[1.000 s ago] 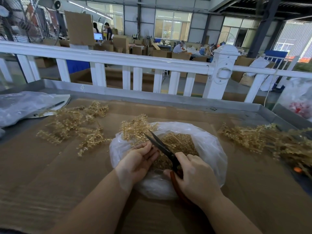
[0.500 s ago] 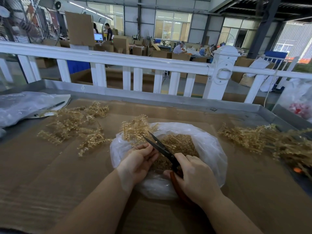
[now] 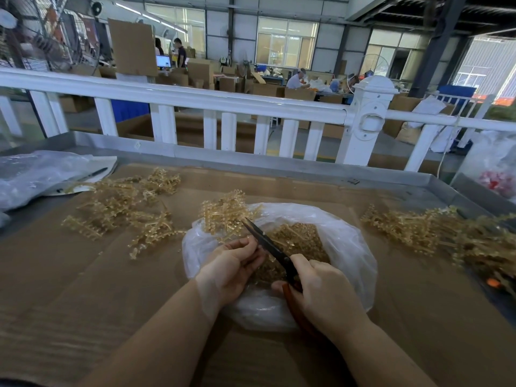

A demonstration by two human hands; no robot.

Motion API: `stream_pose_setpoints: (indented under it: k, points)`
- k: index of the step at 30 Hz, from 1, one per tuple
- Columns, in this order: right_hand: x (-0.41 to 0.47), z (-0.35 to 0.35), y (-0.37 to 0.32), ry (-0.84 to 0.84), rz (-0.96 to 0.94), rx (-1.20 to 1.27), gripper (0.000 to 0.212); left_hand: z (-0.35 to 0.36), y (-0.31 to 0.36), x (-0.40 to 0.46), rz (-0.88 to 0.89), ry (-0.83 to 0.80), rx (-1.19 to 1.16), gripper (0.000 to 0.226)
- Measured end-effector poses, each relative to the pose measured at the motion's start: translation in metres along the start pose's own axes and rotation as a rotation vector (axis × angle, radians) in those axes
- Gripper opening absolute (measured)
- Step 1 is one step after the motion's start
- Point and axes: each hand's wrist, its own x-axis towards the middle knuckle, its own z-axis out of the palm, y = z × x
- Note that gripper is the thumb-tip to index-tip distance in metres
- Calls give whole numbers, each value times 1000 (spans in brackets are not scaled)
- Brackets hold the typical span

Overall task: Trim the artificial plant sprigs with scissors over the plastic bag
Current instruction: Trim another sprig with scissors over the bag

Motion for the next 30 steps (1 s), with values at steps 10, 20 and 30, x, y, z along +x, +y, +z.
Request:
stream_pose_setpoints:
  k: [10, 20, 30]
  points:
    - [-1, 2, -1, 69, -13, 20, 49, 1, -3, 1, 93, 3, -5, 32]
    - [-2, 2, -1, 145, 2, 50, 42, 0, -2, 0, 68, -28, -12, 17]
    - [-3, 4, -1, 144, 21, 59, 42, 0, -1, -4, 84, -80, -22, 24]
